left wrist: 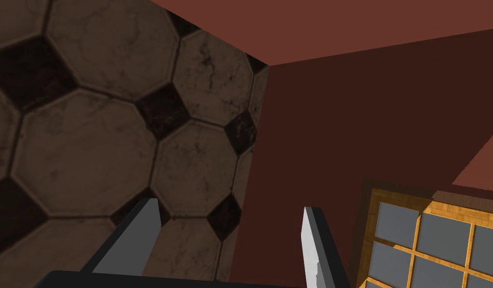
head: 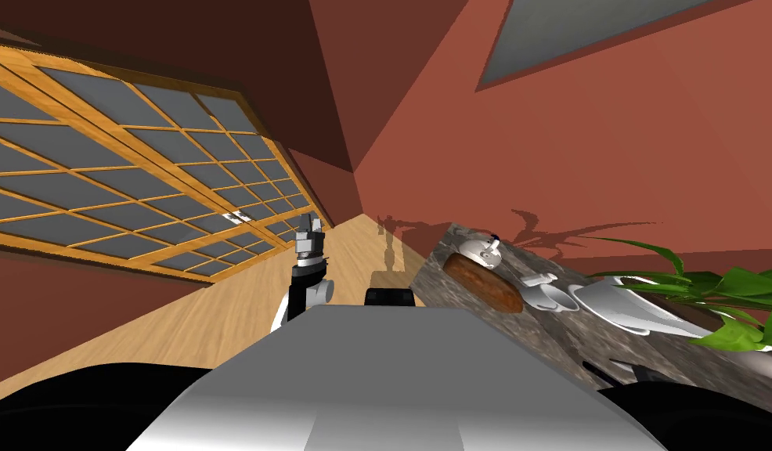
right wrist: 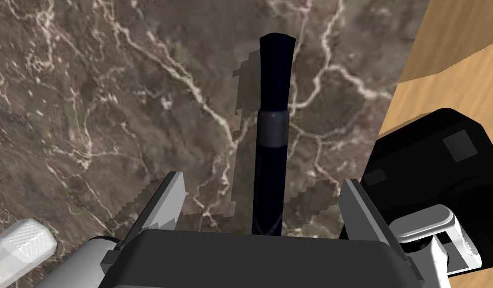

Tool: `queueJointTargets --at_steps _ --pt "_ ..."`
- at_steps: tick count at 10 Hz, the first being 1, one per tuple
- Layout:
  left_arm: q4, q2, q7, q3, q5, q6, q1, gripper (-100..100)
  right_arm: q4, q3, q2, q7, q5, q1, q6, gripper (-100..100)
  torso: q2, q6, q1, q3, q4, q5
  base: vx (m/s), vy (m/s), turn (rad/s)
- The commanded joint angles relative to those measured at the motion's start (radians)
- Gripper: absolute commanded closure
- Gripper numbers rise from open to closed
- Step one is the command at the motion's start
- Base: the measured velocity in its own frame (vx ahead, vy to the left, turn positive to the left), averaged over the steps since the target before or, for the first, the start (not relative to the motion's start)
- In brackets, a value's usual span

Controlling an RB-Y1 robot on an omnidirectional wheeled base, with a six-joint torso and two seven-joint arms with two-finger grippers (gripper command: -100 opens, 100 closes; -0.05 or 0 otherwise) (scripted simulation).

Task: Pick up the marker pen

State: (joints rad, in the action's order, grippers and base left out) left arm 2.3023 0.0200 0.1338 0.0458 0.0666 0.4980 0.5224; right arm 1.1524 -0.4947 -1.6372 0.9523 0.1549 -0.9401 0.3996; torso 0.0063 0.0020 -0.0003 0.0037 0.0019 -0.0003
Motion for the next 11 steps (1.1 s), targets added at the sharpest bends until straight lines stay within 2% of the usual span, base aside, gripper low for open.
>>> queueJointTargets --at_steps 1,2,3,7,8,9,11 --pt "0.0 0.0 0.0 0.0 0.0 0.0 0.0 0 -0.008 -0.008 0.035 -0.001 0.007 0.005 -0.016 -100 0.0 0.0 0.0 0.0 0.0 0.0 -0.054 -0.032 0.109" --pt "0.0 0.0 0.0 0.0 0.0 0.0 0.0 0 -0.008 -0.009 0.023 -0.003 0.008 0.01 -0.009 -100 0.0 0.0 0.0 0.0 0.0 0.0 -0.02 -0.011 0.025" --pt "0.0 0.0 0.0 0.0 0.0 0.0 0.0 0 -0.009 -0.01 0.026 -0.004 0.009 0.011 -0.009 100 -0.001 0.001 0.0 0.0 0.0 -0.001 0.0 0.0 0.0" --pt "0.0 0.0 0.0 0.0 0.0 0.0 0.0 0 -0.009 -0.01 0.025 -0.004 0.009 0.01 -0.009 100 -0.002 0.0 -0.001 -0.001 0.0 -0.001 0.0 0.0 0.0" --pt "0.0 0.0 0.0 0.0 0.0 0.0 0.0 0 -0.009 -0.01 0.025 -0.004 0.009 0.011 -0.009 0 -0.002 0.0 -0.001 -0.001 0.0 -0.001 0.0 0.0 0.0" --pt "0.0 0.0 0.0 0.0 0.0 0.0 0.0 0 -0.002 0.004 -0.002 0.006 -0.003 -0.004 0.002 100 -0.002 0.0 -0.001 -0.001 0.0 -0.001 0.034 0.018 -0.148" --pt "0.0 0.0 0.0 0.0 0.0 0.0 0.0 0 0.004 0.019 -0.048 0.016 -0.015 -0.015 0.025 100 -0.005 0.002 0.001 -0.003 -0.001 0.0 0.053 0.037 -0.253"
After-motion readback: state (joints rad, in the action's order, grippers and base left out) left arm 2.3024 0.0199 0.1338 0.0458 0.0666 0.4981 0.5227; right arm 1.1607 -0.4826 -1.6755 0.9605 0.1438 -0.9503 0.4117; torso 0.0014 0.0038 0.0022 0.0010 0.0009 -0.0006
